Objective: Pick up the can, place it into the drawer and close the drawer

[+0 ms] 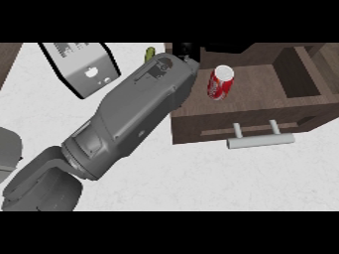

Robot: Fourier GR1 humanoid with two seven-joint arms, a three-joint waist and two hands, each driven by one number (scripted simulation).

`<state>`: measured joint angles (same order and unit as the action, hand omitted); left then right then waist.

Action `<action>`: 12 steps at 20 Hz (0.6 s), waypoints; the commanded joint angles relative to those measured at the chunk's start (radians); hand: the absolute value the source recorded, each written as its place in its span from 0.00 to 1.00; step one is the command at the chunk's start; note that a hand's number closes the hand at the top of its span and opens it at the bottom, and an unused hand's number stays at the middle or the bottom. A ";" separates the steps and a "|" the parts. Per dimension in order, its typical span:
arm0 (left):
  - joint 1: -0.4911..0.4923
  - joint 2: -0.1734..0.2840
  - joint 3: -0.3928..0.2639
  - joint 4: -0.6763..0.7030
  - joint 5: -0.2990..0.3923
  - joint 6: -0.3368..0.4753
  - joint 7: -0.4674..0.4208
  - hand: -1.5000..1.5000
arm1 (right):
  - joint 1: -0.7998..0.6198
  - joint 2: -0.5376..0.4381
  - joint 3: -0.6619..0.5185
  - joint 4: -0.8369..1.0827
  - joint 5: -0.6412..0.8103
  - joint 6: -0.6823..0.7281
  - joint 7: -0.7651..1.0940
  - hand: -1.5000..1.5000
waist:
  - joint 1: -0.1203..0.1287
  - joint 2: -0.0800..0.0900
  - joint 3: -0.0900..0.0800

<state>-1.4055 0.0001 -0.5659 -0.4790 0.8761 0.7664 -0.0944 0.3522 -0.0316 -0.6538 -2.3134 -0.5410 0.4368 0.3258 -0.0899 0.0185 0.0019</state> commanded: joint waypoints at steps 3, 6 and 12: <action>0.033 0.000 -0.040 0.000 0.064 0.029 -0.060 0.00 | -0.044 -0.029 -0.010 0.023 -0.003 -0.019 0.010 0.00 | -0.008 0.003 0.000; -0.001 0.000 -0.028 0.032 0.081 0.019 -0.073 0.00 | -0.055 -0.022 0.007 0.045 0.019 -0.013 0.007 0.00 | -0.004 0.005 0.000; -0.002 0.000 -0.021 0.032 0.111 0.010 -0.116 0.00 | -0.050 -0.068 -0.055 -0.042 0.107 0.048 -0.092 0.00 | 0.003 -0.001 0.000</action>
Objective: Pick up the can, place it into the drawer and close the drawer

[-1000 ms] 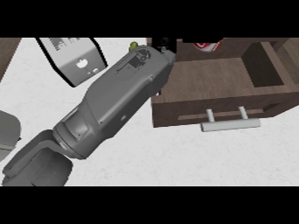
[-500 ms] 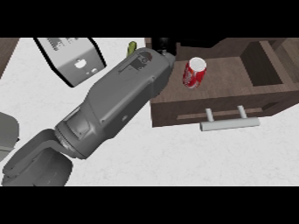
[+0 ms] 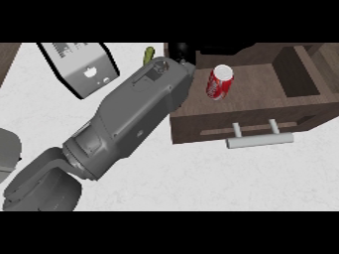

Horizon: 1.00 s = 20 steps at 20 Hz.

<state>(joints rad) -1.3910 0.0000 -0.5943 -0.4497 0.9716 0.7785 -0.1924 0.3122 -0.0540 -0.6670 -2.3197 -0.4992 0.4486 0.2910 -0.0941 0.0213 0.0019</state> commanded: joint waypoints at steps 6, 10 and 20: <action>-0.034 0.000 0.005 -0.007 0.052 -0.008 -0.058 0.00 | -0.069 -0.045 0.023 -0.085 0.227 0.088 -0.163 0.00 | 0.017 0.000 0.000; -0.025 0.000 0.025 -0.010 0.061 -0.027 -0.110 0.00 | -0.107 -0.020 0.086 -0.149 0.355 0.060 -0.174 0.00 | 0.048 -0.005 -0.001; -0.020 0.000 -0.024 -0.082 0.094 0.047 -0.079 0.00 | -0.324 -0.060 0.364 0.046 0.898 -0.001 -0.282 0.00 | 0.088 -0.008 -0.001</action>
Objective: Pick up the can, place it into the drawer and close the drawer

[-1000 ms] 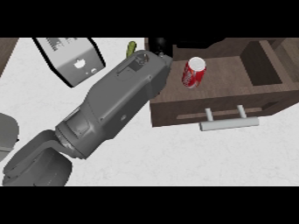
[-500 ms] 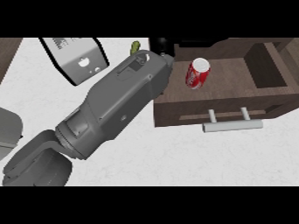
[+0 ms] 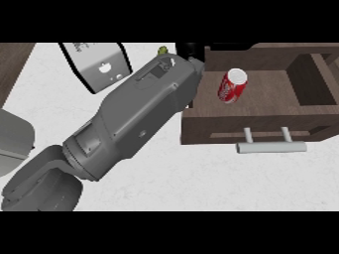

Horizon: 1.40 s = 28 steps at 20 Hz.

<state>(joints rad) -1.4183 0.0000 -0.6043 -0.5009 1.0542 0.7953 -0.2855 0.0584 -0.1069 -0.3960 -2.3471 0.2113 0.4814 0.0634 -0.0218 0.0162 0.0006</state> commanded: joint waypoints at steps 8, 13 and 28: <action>0.006 0.025 0.027 -0.008 -0.022 -0.022 0.060 0.00 | -0.257 -0.016 0.275 0.304 0.509 -0.205 -0.088 0.00 | 0.040 -0.011 -0.001; 0.039 0.037 0.015 -0.064 -0.055 0.016 0.075 0.00 | -0.325 -0.007 0.398 0.492 0.687 -0.301 -0.119 0.00 | 0.049 -0.015 -0.001; 0.132 0.248 0.003 -0.272 -0.133 0.015 0.230 0.00 | -0.626 -0.018 0.430 1.176 0.964 -0.592 -0.171 0.00 | 0.058 -0.014 0.000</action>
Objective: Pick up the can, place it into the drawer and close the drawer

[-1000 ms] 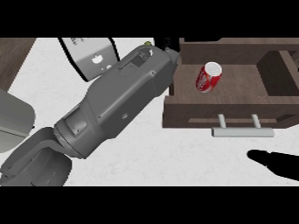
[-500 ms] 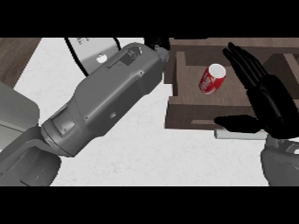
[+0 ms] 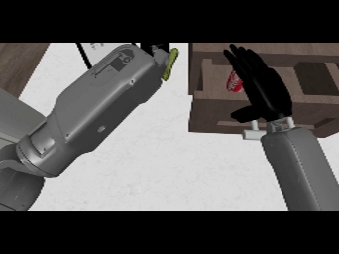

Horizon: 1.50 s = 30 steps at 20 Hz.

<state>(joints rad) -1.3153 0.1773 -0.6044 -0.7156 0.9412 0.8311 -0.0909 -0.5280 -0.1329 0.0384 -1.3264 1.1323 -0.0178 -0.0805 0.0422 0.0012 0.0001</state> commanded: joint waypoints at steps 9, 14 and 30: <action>0.095 0.183 -0.001 -0.212 -0.059 0.009 0.135 0.00 | -0.168 0.005 -0.077 0.534 0.133 -0.363 -0.038 0.00 | 0.012 0.007 0.001; 0.139 0.188 0.036 -0.218 -0.066 -0.034 0.102 0.00 | -0.301 0.035 -0.107 0.692 0.161 -0.450 -0.008 0.00 | 0.016 0.018 0.001; 0.180 0.267 0.037 -0.380 -0.116 0.004 0.210 0.00 | -0.572 -0.076 -0.229 1.014 0.163 -0.646 -0.045 0.00 | 0.050 0.029 0.002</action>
<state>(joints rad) -1.1447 0.4294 -0.5765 -1.0815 0.8307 0.8427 0.1051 -1.0192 -0.1834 -0.1652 -0.3725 1.2999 -0.6482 -0.1329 0.0821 0.0211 -0.0006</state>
